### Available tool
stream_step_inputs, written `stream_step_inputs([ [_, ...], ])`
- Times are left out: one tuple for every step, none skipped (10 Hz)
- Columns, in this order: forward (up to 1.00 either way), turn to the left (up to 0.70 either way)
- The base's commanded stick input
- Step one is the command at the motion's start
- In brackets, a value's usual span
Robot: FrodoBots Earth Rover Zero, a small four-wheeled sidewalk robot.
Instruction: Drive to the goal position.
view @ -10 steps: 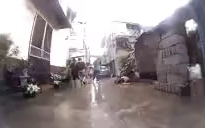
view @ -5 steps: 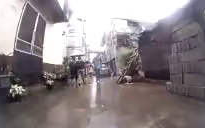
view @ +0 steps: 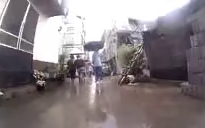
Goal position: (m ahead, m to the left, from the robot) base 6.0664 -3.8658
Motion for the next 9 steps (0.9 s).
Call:
stream_step_inputs([
  [0.99, 0.00],
  [0.99, 0.00],
  [0.99, 0.31],
  [0.99, 0.16],
  [0.99, 0.00],
  [0.99, 0.00],
  [0.99, 0.00],
  [0.99, 0.00],
  [0.99, 0.00],
])
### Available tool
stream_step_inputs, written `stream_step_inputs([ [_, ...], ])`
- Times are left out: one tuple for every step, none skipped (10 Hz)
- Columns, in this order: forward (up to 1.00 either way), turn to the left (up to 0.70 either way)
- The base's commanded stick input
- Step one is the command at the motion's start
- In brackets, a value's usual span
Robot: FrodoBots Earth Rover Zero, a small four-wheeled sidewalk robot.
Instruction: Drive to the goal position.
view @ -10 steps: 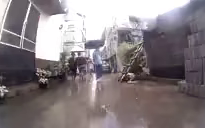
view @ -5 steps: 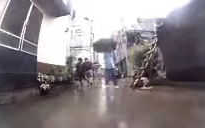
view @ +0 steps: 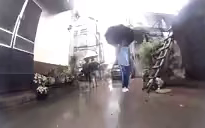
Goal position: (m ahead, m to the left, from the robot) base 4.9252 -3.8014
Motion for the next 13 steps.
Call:
stream_step_inputs([
  [0.99, 0.00],
  [0.99, 0.00],
  [0.99, 0.00],
  [0.99, 0.00],
  [0.99, 0.00],
  [0.99, 0.00],
  [0.99, 0.00],
  [0.99, 0.00],
  [0.99, 0.00],
  [0.99, 0.00],
  [0.99, 0.00],
  [0.99, -0.14],
  [0.99, -0.39],
])
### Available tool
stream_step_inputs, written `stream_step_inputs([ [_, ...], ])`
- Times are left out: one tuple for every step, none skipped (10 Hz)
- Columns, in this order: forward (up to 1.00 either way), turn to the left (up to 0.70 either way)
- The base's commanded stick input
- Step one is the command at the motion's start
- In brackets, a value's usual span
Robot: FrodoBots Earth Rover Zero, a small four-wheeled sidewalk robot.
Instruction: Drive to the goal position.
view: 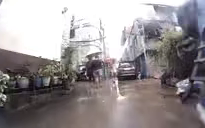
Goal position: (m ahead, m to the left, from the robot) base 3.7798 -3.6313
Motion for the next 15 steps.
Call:
stream_step_inputs([
  [0.99, -0.39],
  [0.99, -0.39],
  [0.99, 0.00],
  [0.99, 0.00],
  [0.99, 0.00],
  [0.99, 0.00],
  [0.99, 0.00],
  [0.99, 0.00],
  [0.99, 0.00],
  [0.99, 0.00],
  [0.99, 0.00],
  [0.31, 0.00],
  [0.00, 0.00],
  [0.00, 0.00],
  [0.00, 0.00],
])
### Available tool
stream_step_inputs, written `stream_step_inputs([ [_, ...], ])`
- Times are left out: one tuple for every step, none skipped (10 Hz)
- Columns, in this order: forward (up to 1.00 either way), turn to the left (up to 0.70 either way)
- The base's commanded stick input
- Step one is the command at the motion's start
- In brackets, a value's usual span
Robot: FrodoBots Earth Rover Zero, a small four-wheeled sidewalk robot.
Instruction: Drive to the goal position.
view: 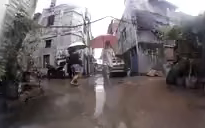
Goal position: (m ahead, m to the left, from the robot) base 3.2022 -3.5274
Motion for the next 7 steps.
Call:
stream_step_inputs([
  [0.00, 0.00],
  [0.00, 0.00],
  [0.00, 0.00],
  [0.00, 0.00],
  [0.00, 0.00],
  [0.00, 0.00],
  [0.54, 0.00],
])
